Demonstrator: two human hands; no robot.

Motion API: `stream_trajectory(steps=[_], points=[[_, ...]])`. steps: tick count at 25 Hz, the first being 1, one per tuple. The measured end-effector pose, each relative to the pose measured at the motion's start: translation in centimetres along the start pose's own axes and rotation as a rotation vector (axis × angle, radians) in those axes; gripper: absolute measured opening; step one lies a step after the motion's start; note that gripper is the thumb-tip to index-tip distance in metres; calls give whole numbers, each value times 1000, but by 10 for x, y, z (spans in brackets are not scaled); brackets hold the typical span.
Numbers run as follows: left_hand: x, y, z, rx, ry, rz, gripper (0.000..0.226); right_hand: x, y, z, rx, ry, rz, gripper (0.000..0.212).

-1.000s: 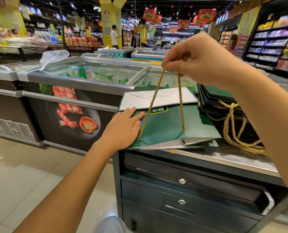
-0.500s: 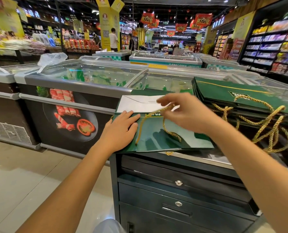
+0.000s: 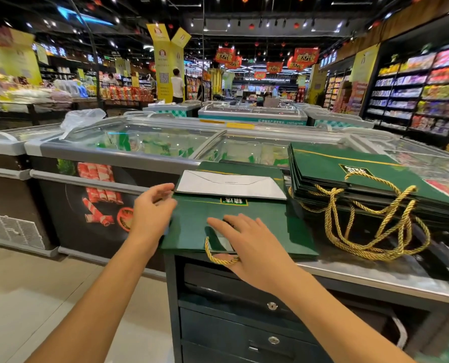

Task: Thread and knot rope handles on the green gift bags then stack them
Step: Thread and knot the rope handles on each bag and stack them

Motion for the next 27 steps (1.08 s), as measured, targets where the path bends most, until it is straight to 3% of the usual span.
stream_trajectory(steps=[6,13,15,18,22,27], points=[[5,-23,-6,-118,-8,-497,22,-46,-14,-3,64,-434,315,47],[59,-15,-38,-285,219,-394,28,-118,-74,-7,324,-908,833,14],[77,-13,-54,-354,297,-351,37,-121,-92,-12,452,-1009,1046,16],[98,-13,-75,-402,353,-299,64,-108,-103,-16,582,-1077,1363,14],[107,-13,-86,-463,326,-406,103,-105,-101,-24,563,-1085,1596,24],[113,-13,-90,-503,362,-575,104,-113,-106,-36,481,-1057,1765,26]])
Point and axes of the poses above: each hand's wrist, its own z-axis towards the middle knuckle, its own x-axis out of the palm, y = z × x, the point moved 5 cm from there along z, towards the middle knuckle, and after that the axes turned 9 degrees about -z, right-handed, at the moved point
